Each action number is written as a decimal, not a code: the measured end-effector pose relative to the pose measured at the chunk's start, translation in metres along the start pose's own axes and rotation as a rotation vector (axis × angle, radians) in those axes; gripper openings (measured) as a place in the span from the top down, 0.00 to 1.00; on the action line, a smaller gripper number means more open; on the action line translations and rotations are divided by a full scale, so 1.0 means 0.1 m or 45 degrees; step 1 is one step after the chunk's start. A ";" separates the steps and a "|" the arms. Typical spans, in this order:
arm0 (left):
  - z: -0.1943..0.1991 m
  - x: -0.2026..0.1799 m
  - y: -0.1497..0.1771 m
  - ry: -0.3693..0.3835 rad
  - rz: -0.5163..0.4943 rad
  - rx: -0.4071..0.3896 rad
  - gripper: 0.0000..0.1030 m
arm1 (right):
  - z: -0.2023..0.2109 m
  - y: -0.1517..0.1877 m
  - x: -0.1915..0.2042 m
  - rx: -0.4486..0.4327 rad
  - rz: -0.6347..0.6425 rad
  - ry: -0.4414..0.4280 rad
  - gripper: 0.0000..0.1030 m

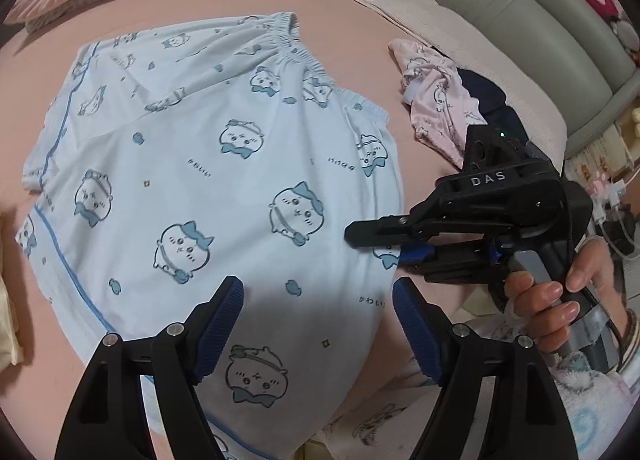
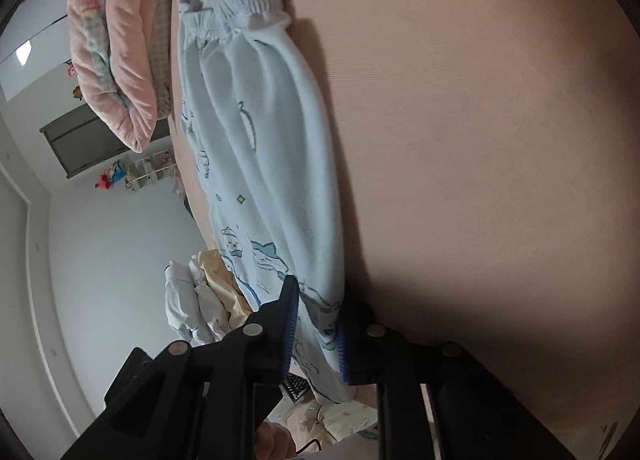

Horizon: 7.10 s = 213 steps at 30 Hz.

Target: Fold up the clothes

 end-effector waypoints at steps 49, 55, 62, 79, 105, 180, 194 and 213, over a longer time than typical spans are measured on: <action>-0.13 0.14 -0.42 -0.334 0.085 0.037 0.88 | 0.35 0.68 1.16 -0.247 1.691 1.217 0.47; -0.08 0.21 -0.51 -0.298 0.088 0.019 0.88 | 0.05 0.77 1.07 -0.307 2.102 1.460 0.47; 0.05 0.32 -0.52 -0.210 0.114 -0.036 0.89 | -0.29 0.74 1.04 -0.313 2.249 1.458 0.48; 0.12 0.44 -0.50 -0.164 0.173 -0.067 0.89 | -0.90 0.48 0.98 -0.514 2.527 1.755 0.47; 0.35 0.19 0.24 -0.302 0.240 -0.146 0.34 | -0.55 0.48 1.54 -0.362 2.037 1.481 0.95; 0.39 0.84 0.47 -0.374 0.519 -0.181 0.91 | -0.41 0.21 0.91 -0.513 2.031 1.501 0.72; 0.69 0.78 0.52 -0.302 0.657 -0.396 0.92 | 0.12 0.40 1.27 -0.719 1.631 1.222 0.81; 1.29 0.40 0.57 -0.370 0.448 -0.615 0.98 | 0.62 0.85 1.32 -0.667 1.488 0.985 0.81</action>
Point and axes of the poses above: each gripper's, at about its wrist camera, not at the fingertips, and z roughly against the way its jaws point, x to its left, y to its underside, the point moved 2 cm from there along -z, roughly the way its jaws point
